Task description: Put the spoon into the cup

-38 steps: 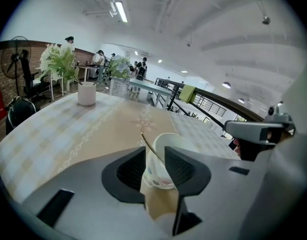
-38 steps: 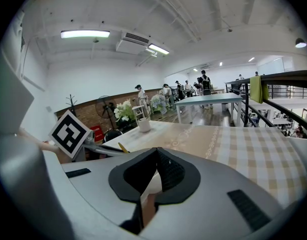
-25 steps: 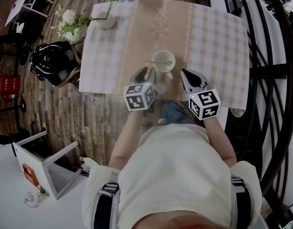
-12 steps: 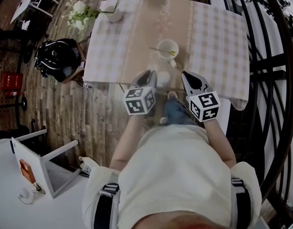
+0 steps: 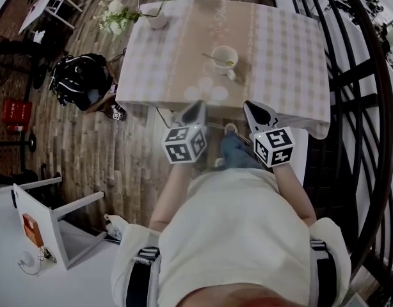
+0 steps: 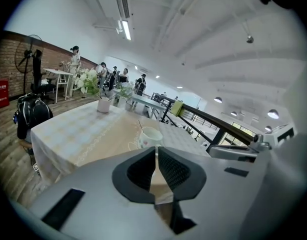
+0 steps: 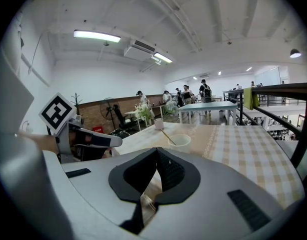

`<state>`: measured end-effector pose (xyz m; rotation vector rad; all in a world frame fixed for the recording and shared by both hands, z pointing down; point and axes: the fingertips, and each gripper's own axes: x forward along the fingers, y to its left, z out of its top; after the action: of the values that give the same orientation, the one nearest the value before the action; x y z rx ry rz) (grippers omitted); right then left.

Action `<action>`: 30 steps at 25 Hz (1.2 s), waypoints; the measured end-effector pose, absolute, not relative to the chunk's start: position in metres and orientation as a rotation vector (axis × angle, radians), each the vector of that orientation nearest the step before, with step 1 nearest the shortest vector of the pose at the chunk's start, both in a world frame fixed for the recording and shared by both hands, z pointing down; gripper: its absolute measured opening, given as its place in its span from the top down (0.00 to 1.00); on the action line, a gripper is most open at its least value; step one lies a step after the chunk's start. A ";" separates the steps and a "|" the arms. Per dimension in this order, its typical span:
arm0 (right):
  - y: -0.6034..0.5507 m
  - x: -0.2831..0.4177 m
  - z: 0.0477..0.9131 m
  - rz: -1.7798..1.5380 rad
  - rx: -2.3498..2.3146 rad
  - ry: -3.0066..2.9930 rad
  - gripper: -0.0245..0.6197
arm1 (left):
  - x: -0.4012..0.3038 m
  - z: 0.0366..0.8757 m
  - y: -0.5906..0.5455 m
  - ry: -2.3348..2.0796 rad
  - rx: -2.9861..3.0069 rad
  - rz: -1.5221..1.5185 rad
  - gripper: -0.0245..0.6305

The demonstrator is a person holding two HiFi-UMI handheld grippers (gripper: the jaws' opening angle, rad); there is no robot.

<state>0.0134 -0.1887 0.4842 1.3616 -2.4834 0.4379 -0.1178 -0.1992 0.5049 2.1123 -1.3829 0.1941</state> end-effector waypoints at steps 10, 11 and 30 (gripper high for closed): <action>-0.147 0.013 0.476 0.387 1.378 -2.500 0.96 | -0.116 0.490 -0.151 -1.377 2.177 0.163 0.94; -0.144 0.012 0.475 0.384 1.381 -2.504 0.96 | -0.115 0.489 -0.147 -1.376 2.183 0.164 0.94; -0.125 0.007 0.471 0.373 1.362 -2.528 0.96 | -0.112 0.478 -0.127 -1.380 2.222 0.152 0.94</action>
<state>0.0074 -0.1250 0.4710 1.3623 -2.5279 0.3727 -0.1117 -0.1265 0.4779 2.2218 -1.3800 0.1520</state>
